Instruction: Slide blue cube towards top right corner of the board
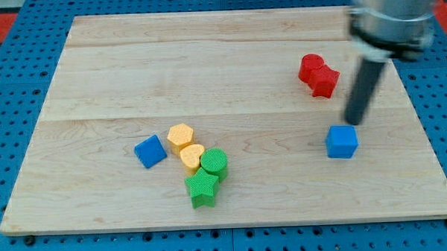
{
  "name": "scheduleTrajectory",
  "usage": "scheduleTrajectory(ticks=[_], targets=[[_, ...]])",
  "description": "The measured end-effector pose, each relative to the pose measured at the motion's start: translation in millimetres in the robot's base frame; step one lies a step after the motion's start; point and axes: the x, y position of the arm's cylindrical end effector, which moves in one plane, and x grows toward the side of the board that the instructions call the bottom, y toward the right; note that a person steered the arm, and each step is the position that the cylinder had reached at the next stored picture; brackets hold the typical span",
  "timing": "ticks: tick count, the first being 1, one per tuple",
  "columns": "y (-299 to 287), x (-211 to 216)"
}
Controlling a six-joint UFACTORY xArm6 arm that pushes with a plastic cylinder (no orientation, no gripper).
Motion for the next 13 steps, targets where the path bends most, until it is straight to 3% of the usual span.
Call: scheduleTrajectory(ticks=[1, 2, 4, 6, 7, 8, 9, 10, 11, 13], targets=[[48, 39], [20, 79], [-71, 41], [-70, 116], [-109, 104], [-129, 62], [-155, 51], [-160, 76], [-186, 56], [-183, -59]])
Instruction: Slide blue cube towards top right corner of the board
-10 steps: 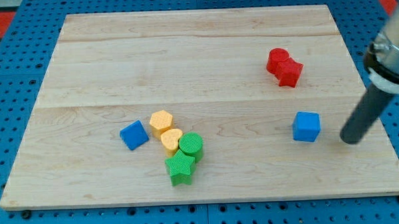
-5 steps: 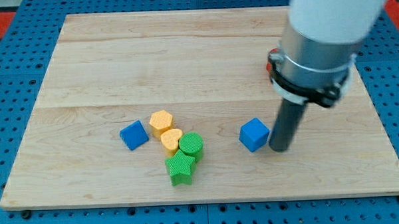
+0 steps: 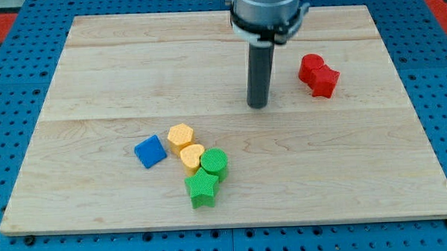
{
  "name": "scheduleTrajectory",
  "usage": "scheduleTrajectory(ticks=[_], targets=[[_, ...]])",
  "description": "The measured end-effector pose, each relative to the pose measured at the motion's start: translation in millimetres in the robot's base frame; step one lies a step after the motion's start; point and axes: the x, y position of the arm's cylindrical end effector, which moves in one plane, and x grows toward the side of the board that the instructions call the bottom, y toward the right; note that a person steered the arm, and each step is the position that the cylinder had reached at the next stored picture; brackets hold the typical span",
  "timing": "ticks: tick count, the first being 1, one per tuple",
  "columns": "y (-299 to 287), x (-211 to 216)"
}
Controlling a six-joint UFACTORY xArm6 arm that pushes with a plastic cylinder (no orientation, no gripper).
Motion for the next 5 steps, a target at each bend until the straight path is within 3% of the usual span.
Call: scheduleTrajectory(ticks=[2, 4, 5], targets=[[11, -98], [8, -132], [68, -133]])
